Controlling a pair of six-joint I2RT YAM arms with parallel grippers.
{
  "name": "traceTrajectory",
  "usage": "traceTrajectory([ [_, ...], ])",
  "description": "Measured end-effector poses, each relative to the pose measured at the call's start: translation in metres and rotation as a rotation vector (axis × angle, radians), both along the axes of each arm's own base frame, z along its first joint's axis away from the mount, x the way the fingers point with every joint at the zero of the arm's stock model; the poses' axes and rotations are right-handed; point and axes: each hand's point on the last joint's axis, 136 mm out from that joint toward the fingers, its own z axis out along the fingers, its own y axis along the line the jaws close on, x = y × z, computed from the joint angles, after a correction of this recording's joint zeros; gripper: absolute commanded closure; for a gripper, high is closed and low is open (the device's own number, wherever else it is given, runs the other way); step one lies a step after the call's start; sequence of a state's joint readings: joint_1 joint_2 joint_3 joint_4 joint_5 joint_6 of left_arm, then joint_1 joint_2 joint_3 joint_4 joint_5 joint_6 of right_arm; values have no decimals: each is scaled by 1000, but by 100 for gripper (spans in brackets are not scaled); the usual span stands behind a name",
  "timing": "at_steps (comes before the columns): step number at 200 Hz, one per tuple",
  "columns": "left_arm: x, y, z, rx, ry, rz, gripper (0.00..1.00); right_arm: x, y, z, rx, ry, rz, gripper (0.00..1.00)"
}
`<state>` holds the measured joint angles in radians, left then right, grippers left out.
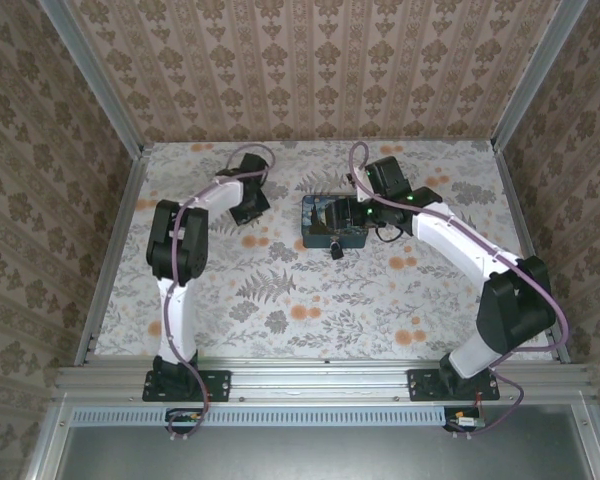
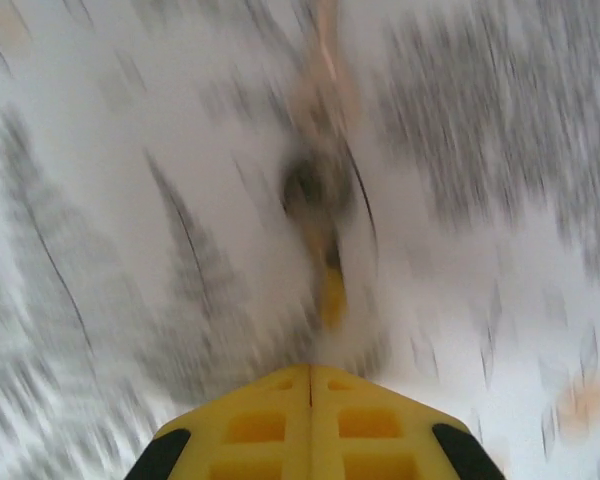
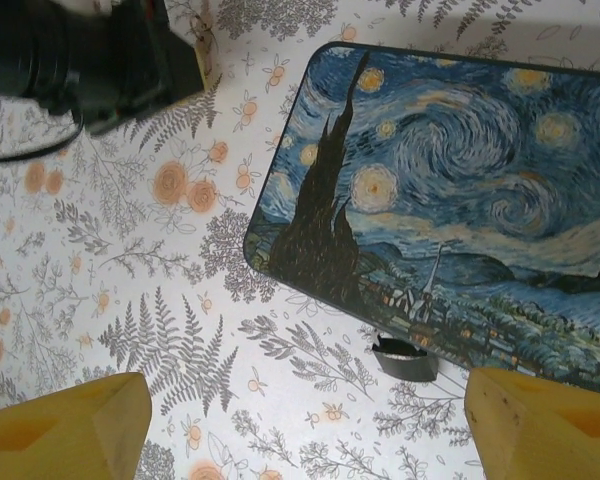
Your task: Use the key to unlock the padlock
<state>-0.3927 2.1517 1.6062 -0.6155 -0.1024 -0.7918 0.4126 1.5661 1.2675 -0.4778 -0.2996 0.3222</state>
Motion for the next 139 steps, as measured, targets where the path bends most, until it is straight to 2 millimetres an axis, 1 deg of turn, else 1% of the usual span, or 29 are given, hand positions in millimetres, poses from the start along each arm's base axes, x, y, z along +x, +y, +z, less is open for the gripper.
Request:
traceTrajectory([
  [22,-53,-30,6,-45,49,-129,100,-7,-3,4,13,-6,-10,17],
  [41,-96,-48,20,-104,69,-226,100,-13,-5,4,20,0,-15,17],
  [55,-118,-50,33,-144,70,-266,100,-18,-6,-2,20,13,-16,17],
  [66,-130,-48,44,-171,60,-283,100,-20,-7,-6,19,23,-19,17],
  [76,-136,-43,53,-181,49,-291,99,-21,-8,-10,20,31,-24,18],
  [83,-137,-40,60,-182,39,-294,88,-22,-8,-13,20,37,-27,17],
  [89,-135,-38,65,-185,23,-294,73,-23,-8,-15,21,42,-30,17],
  [93,-133,-35,69,-184,12,-297,64,-24,-9,-16,20,44,-30,17],
  [97,-131,-34,71,-187,5,-290,57,-24,-9,-17,20,46,-31,17],
  [102,-125,-30,74,-188,-7,-278,52,-24,-9,-18,20,48,-32,17],
  [108,-116,-25,77,-191,-18,-255,49,-24,-9,-18,22,45,-33,17],
  [117,-99,-17,82,-196,-38,-208,47,-23,-8,-17,27,41,-34,17],
  [125,-77,-10,87,-198,-62,-160,47,-22,-7,-15,34,34,-32,17],
  [139,-34,-2,94,-193,-114,-73,48,-22,-6,-14,40,31,-27,17],
])
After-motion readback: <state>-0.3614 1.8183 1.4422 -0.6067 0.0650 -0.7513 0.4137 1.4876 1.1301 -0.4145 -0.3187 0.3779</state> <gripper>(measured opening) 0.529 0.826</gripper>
